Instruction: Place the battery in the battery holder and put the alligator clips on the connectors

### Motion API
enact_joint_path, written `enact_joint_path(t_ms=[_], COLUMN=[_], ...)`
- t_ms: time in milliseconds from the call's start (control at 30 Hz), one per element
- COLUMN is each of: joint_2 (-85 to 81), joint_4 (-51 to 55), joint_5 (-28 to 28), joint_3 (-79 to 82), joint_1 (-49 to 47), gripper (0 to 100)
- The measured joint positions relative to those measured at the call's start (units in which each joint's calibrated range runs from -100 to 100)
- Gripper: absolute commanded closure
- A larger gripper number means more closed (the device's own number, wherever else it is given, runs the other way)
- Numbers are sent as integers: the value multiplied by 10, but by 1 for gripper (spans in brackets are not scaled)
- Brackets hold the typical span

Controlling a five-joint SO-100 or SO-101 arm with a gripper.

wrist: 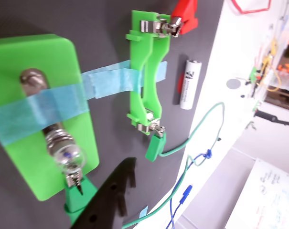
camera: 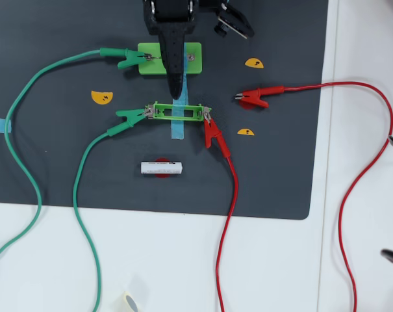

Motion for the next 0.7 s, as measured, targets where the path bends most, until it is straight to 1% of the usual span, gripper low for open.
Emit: enact_joint_path(t_ms=[67,133,167,200,233,333,400,467,533,700], joint_2=[73,235,285,400,501,785,920,995,1045,1115], joint_4=[-2,-2,-2,9,26,146,193,203,205,205], joint_5=[14,19,19,19,19,19,19,22,25,25], joint_3=[-45,-181,-224,-327,-415,-707,-845,-920,-960,-1025], joint_1=[0,0,0,2,7,8,8,8,8,-8], gripper=[60,60,60,60,60,60,60,63,67,67])
